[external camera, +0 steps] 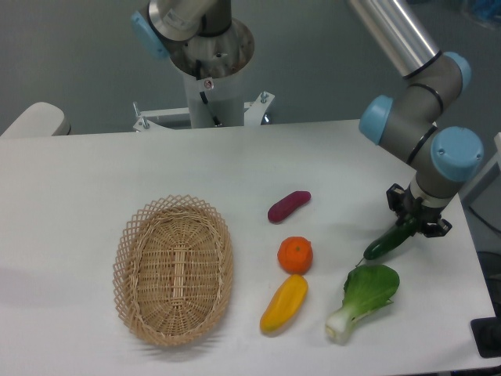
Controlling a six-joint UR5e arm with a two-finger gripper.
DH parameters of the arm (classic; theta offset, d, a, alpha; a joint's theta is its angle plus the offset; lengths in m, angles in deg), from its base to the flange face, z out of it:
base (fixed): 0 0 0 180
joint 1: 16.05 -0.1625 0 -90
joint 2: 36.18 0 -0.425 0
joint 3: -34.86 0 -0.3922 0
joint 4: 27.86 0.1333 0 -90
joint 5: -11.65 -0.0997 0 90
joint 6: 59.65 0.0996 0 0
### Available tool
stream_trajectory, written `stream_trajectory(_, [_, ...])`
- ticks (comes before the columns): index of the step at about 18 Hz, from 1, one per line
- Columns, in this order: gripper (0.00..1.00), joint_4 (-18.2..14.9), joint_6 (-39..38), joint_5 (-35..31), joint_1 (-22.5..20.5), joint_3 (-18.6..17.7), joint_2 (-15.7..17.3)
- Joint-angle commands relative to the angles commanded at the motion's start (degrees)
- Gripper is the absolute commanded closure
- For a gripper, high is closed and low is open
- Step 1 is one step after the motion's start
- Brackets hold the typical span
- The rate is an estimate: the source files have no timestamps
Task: Pick up the cucumber from the table
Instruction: 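Close the gripper around the middle of the cucumber, then lift the grasped cucumber up off the table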
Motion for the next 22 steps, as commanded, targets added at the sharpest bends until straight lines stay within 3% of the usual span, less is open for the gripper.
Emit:
stream_trajectory(7, [0.87, -6.16, 1.67, 1.05, 4.39, 3.61, 4.39])
stream_trajectory(13, [0.87, -11.87, 0.71, 10.53, 5.80, 2.91, 10.01])
stream_trajectory(22, [0.86, -13.55, -4.21, 11.95, 9.49, 1.41, 12.66])
